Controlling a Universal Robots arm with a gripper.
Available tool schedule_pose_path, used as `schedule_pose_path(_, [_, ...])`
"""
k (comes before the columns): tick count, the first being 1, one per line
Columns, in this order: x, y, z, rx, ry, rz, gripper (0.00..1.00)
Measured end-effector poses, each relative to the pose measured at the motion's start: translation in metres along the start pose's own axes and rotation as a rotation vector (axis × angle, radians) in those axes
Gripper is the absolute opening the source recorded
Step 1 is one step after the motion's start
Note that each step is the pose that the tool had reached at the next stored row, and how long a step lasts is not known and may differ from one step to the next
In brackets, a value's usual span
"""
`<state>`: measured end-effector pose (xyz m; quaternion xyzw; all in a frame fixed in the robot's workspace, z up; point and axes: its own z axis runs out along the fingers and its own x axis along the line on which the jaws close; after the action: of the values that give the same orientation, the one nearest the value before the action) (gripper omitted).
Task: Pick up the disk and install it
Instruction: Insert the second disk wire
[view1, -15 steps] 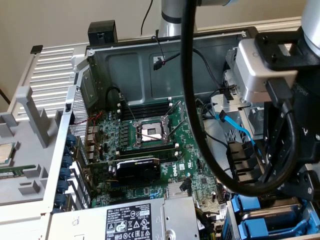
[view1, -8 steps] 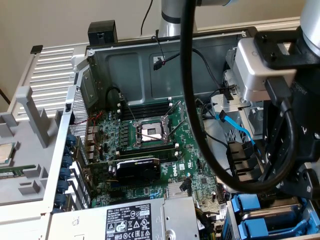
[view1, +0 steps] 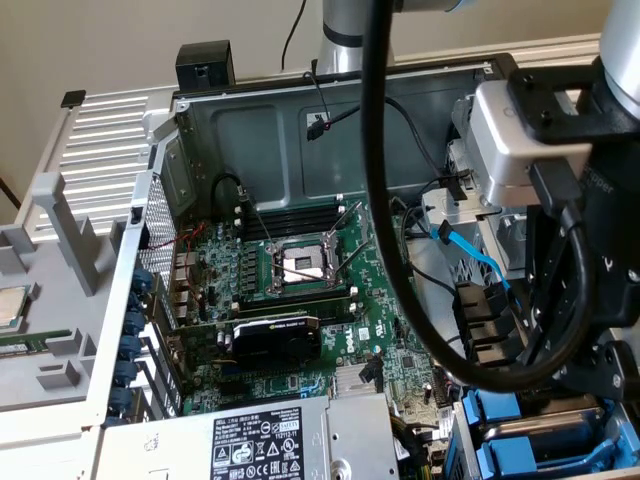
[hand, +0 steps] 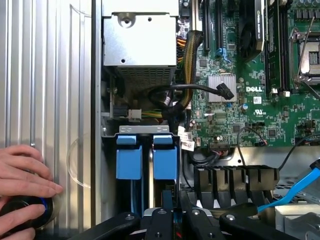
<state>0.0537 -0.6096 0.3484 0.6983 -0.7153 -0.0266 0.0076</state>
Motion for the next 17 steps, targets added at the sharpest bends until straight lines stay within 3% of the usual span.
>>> schedule_pose_path(17, [0.0001,-0.0012,0.0049,0.0000,0.0000,0.000,0.16])
